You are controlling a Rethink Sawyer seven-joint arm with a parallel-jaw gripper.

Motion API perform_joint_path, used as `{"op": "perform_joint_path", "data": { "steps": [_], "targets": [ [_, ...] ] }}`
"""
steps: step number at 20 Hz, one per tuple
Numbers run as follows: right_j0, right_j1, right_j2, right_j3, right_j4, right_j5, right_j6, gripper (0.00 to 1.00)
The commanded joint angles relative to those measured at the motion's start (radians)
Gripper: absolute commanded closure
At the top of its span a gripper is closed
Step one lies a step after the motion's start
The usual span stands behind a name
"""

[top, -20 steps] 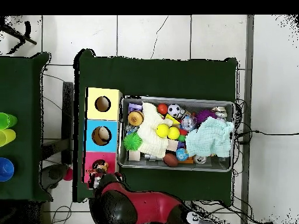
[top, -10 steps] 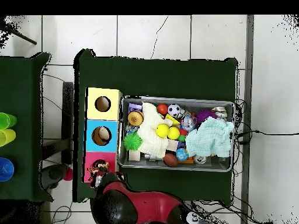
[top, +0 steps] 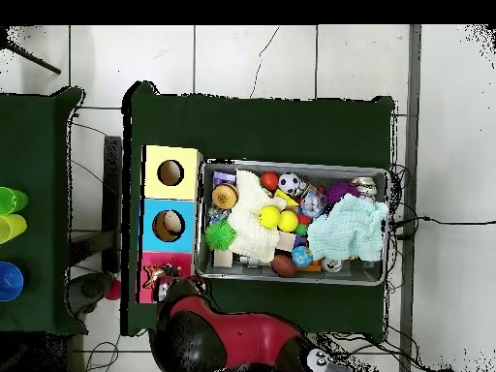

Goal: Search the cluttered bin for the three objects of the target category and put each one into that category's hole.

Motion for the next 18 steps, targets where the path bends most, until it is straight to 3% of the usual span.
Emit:
{"op": "perform_joint_path", "data": {
  "steps": [1,18],
  "targets": [
    [-0.014,0.038,-0.022,-0.119,-0.011,-0.087,0.214,1.0],
    [0.02,0.033,-0.105,-0.144,-0.036,-0.101,0.151,1.0]
  ]
}}
